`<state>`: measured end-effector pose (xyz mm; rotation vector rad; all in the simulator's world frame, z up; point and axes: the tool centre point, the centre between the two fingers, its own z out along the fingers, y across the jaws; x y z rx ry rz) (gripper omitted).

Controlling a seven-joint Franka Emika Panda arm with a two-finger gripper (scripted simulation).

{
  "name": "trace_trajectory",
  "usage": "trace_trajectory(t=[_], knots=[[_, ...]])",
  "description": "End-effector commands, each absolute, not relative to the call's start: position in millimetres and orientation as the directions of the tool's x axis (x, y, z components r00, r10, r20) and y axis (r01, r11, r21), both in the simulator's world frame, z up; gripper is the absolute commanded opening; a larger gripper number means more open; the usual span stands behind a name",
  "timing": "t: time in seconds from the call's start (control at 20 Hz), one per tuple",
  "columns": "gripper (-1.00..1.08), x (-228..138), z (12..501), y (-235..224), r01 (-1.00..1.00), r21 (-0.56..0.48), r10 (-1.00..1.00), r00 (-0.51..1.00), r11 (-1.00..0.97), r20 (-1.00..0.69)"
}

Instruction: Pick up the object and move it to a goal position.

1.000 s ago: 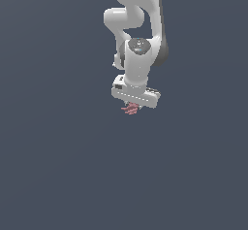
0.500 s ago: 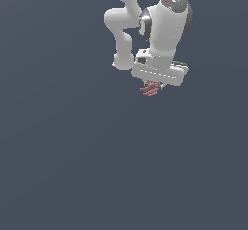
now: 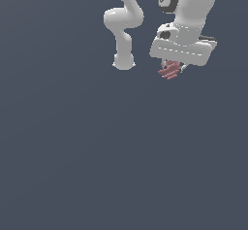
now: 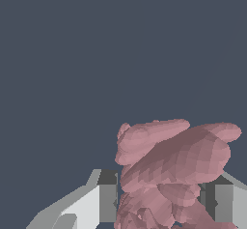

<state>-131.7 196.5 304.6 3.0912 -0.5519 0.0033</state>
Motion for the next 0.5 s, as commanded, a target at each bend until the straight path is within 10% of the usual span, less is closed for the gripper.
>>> trace_trajectory(t=[0.0,0.45], knots=[[-1.00,-136.2,316.9,208.0,-0.347,0.002,-0.347,0.938,-0.938,0.001],[-1.00,-139.4,331.8,223.2,-0.347,0.000,-0.347,0.938,-0.938,0.000]])
